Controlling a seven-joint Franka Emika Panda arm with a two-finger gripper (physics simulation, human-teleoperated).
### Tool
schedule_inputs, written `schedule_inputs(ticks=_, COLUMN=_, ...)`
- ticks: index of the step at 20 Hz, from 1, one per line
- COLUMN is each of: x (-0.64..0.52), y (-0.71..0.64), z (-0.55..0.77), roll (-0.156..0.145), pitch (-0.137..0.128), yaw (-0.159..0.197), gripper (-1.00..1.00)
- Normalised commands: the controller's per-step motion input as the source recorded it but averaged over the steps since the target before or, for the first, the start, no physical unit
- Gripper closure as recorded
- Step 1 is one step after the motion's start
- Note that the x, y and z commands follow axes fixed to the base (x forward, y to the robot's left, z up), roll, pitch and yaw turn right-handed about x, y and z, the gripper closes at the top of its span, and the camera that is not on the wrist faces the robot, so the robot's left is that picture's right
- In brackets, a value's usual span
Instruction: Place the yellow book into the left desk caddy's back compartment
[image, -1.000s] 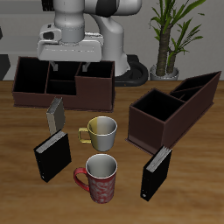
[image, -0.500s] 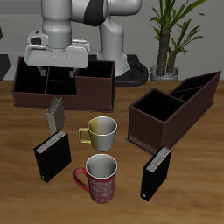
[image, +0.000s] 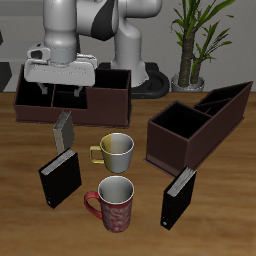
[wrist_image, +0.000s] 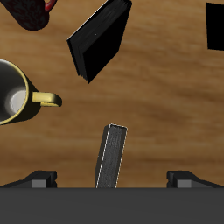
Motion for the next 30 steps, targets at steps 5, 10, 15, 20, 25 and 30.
schedule_inputs(ticks=5, x=0.01, y=-0.06, z=-0.20, roll=0.002, pitch=-0.037, yaw=-0.032, gripper=-1.00)
schedule_inputs(ticks=10, x=0.08, y=-0.05, z=-0.19, roll=0.003, pitch=0.001, yaw=-0.021, gripper=-1.00)
schedule_inputs(ticks=15, x=0.12, y=-0.03, z=-0.24, roll=-0.014, pitch=0.021, yaw=-0.013, gripper=-1.00)
schedule_inputs(ticks=20, x=0.06, y=0.01, z=-0.19, roll=0.000, pitch=0.010, yaw=-0.019, gripper=-1.00)
schedule_inputs(ticks=25, x=0.03, y=-0.02, z=-0.16, roll=-0.005, pitch=0.006, yaw=-0.024, gripper=-1.00)
schedule_inputs(ticks=30, x=0.04, y=-0.06, z=-0.33, roll=-0.008, pitch=0.037, yaw=-0.011, gripper=-1.00)
